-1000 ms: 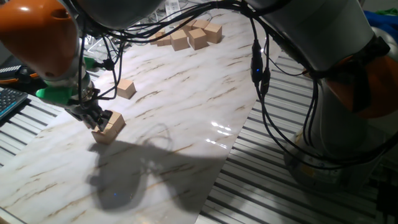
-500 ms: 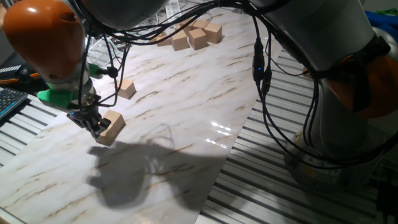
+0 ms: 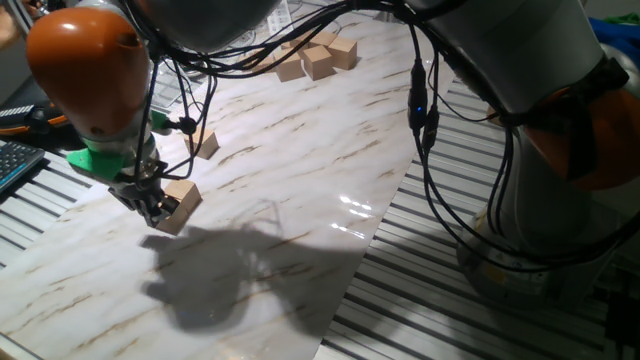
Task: Stack the blocks into a pyramid shape
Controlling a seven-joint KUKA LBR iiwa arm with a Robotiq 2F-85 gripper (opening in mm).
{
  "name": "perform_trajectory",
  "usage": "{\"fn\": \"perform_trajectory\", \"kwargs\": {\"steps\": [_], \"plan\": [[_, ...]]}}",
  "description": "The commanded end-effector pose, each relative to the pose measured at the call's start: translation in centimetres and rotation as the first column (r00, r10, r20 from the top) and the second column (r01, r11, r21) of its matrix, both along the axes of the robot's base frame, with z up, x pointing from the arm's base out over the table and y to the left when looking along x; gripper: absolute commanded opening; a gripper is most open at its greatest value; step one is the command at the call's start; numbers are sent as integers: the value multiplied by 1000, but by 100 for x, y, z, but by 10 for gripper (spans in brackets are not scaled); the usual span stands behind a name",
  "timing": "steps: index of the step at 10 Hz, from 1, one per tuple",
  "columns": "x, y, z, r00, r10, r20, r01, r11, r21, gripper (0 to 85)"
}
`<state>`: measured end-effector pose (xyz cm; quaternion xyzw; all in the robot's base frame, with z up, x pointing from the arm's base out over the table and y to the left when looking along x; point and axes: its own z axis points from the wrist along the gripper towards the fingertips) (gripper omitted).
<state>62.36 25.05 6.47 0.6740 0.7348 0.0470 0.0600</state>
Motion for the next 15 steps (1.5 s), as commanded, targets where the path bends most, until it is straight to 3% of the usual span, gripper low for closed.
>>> {"fn": "perform_trajectory", "kwargs": {"steps": [1,8,15], "plan": [[5,-1,-5,1000,0,8,0,1000,-3,0],[46,-50,-2,999,-20,33,23,997,-77,0],[53,-60,-1,999,-32,41,36,994,-103,0]]}}
